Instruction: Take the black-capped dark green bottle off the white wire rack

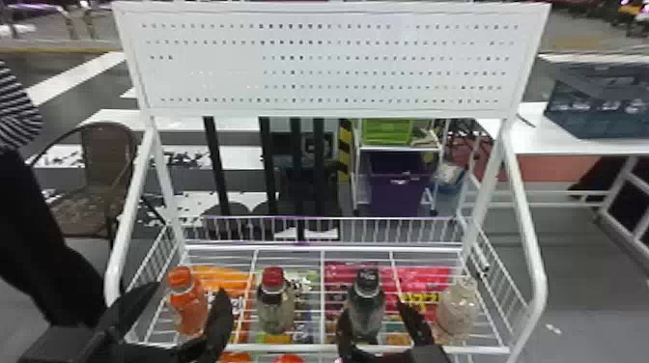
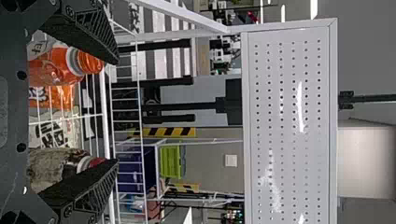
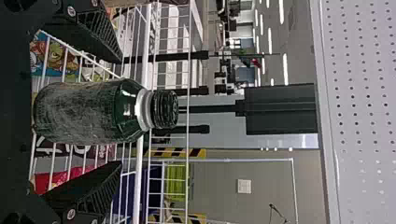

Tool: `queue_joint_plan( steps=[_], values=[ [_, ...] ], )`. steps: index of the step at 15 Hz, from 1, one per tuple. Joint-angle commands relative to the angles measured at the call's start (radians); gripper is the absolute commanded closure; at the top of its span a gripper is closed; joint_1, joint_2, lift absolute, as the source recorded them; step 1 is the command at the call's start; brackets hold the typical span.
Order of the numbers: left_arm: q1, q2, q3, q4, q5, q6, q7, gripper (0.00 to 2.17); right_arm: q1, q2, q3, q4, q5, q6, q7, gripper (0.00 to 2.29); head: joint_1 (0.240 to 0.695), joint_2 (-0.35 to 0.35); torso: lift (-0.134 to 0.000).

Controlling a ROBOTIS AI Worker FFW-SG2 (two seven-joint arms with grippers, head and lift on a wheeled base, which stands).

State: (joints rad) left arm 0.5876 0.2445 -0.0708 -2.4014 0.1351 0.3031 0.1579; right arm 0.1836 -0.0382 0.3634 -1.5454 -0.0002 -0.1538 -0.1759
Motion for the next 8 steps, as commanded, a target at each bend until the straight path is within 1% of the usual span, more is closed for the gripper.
queue_joint_plan(
  steps=[1,4,7,8],
  values=[
    [-0.009,0.001,0.0,0.011,0.001,0.003,0.0,0.14,-0.046,0.008,0.0,0.053,-0.014,0.009,0.009,0.12,0.499,0.0,0.0],
    [-0.017,0.001,0.005,0.025,0.001,0.018,-0.001,0.14,-0.105,0.024,0.002,0.136,-0.017,0.006,0.012,0.12,0.499,0.0,0.0],
    [-0.023,0.001,0.008,0.038,0.004,0.018,-0.001,0.14,-0.158,0.035,0.005,0.199,-0.024,0.009,0.044,0.12,0.499,0.0,0.0],
    [-0.026,0.001,0.008,0.044,0.004,0.018,-0.001,0.14,-0.164,0.035,0.005,0.2,-0.03,0.021,0.049,0.17,0.499,0.0,0.0]
  ],
)
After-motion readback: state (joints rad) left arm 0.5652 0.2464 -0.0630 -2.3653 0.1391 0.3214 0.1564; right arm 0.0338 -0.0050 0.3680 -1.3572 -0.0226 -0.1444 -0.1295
